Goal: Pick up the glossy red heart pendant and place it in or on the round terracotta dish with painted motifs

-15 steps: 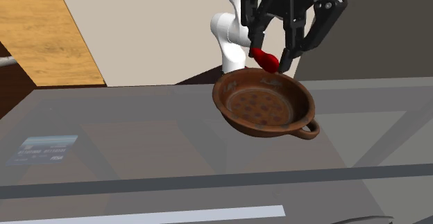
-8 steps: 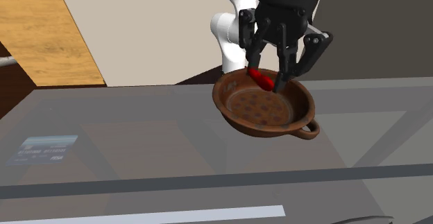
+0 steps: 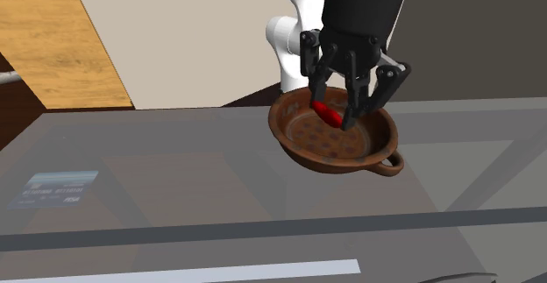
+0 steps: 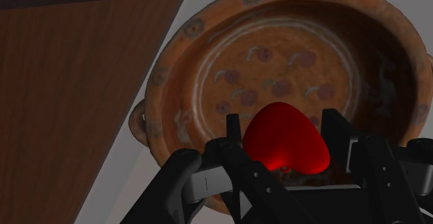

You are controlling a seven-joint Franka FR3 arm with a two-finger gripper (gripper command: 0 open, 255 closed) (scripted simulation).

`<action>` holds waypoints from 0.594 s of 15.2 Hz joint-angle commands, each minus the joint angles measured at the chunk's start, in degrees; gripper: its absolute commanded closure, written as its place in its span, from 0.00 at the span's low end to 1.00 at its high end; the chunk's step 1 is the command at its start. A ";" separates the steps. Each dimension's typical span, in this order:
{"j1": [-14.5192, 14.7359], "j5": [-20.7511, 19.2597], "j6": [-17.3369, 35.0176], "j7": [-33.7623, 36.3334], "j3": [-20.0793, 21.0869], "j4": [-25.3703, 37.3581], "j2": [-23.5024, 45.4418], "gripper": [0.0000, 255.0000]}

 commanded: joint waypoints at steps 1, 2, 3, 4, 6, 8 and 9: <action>0.00 0.01 0.04 -0.01 -0.01 -0.04 -0.01 1.00; 0.00 0.01 0.04 -0.01 -0.01 -0.04 -0.01 1.00; 0.00 0.01 0.03 -0.01 -0.01 -0.03 -0.01 1.00; 0.00 0.01 0.03 -0.01 -0.01 -0.03 -0.01 0.00; 0.00 0.01 0.03 -0.01 -0.01 -0.03 -0.01 0.00; 0.00 0.01 0.03 -0.01 -0.01 -0.03 -0.01 0.00; 0.00 0.01 0.03 -0.01 -0.01 -0.03 -0.01 0.00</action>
